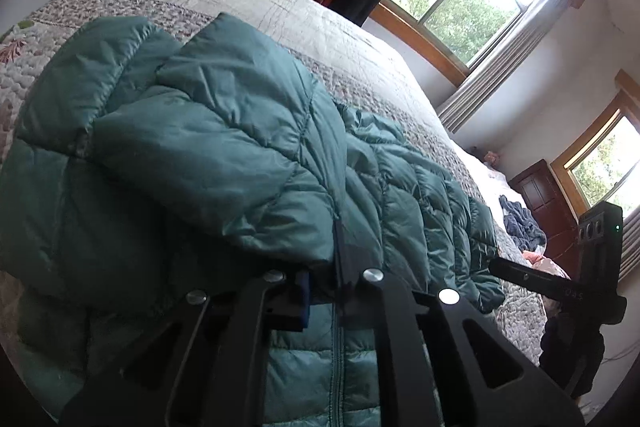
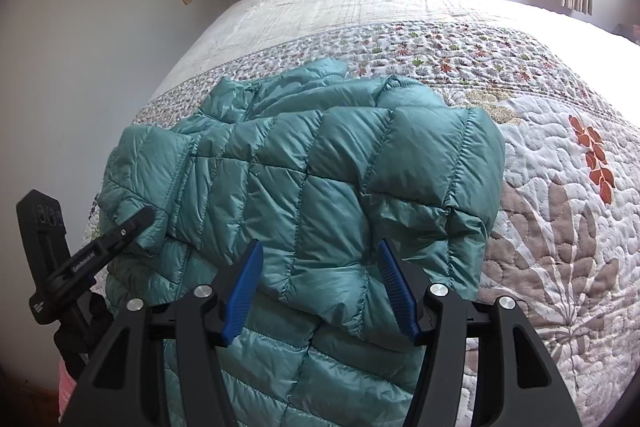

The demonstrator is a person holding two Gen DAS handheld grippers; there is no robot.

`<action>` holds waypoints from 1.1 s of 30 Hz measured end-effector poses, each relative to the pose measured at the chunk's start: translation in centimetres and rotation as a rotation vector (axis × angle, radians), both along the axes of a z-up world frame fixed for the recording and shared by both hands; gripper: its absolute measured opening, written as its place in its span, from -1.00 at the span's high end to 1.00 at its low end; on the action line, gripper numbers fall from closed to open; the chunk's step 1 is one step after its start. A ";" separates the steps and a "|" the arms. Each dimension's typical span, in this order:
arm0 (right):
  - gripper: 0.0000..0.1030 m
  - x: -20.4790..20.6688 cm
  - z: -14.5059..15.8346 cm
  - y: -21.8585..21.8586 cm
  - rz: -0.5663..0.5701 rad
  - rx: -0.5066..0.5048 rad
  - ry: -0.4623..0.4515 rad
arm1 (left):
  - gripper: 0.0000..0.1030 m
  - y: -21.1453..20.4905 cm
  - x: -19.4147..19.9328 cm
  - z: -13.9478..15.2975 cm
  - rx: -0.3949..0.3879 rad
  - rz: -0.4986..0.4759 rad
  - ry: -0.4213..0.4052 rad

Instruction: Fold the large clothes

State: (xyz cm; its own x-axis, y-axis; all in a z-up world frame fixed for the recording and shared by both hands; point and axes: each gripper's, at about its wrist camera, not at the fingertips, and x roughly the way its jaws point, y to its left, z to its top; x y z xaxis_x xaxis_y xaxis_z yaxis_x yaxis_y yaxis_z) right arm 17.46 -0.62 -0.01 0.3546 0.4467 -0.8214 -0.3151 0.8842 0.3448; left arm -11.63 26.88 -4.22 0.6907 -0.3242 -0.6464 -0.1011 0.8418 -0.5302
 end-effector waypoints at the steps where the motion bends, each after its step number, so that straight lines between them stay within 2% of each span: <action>1: -0.16 0.0 -0.1 0.1 0.001 -0.004 0.003 | 0.69 0.0 -0.4 0.1 -0.007 -0.018 0.001; 3: -0.16 0.0 -0.2 0.2 0.000 -0.010 0.007 | 0.17 0.2 -1.7 0.7 -0.012 -0.042 0.000; 7: -0.16 -0.4 0.1 0.7 0.006 -0.019 -0.010 | -0.03 2.4 -4.9 3.0 -0.026 -0.043 -0.073; 9: -0.16 -0.8 0.3 1.0 0.025 -0.002 -0.006 | -0.12 4.4 -6.1 4.1 0.025 0.010 -0.120; 11: -0.17 -1.2 0.2 1.7 0.055 0.022 0.008 | -0.17 6.3 -6.2 4.5 0.065 0.062 -0.119; 14: -0.23 -1.9 0.2 3.1 0.108 0.064 0.039 | -0.17 9.3 -5.9 3.0 0.100 0.145 -0.075; 16: -0.24 -2.2 0.2 4.2 0.135 0.089 0.063 | -0.17 10.5 -5.2 1.3 0.169 0.180 -0.002; 18: -0.24 -2.5 0.4 5.5 0.156 0.111 0.087 | -0.16 11.2 -4.5 0.0 0.200 0.190 0.050; 20: -0.25 -2.4 0.9 7.0 0.170 0.126 0.111 | -0.16 12.0 -3.8 -1.1 0.181 0.197 0.084; 23: -0.26 -1.7 1.2 10.1 0.172 0.118 0.142 | -0.19 12.4 -3.7 -1.4 0.170 0.192 0.088; 30: -0.27 1.1 -1.0 16.5 0.152 0.156 0.256 | -0.19 13.6 -5.7 0.7 0.096 0.206 0.013; 33: -0.23 1.8 -2.2 18.4 0.142 0.124 0.275 | -0.19 15.0 -6.5 1.3 0.068 0.234 -0.009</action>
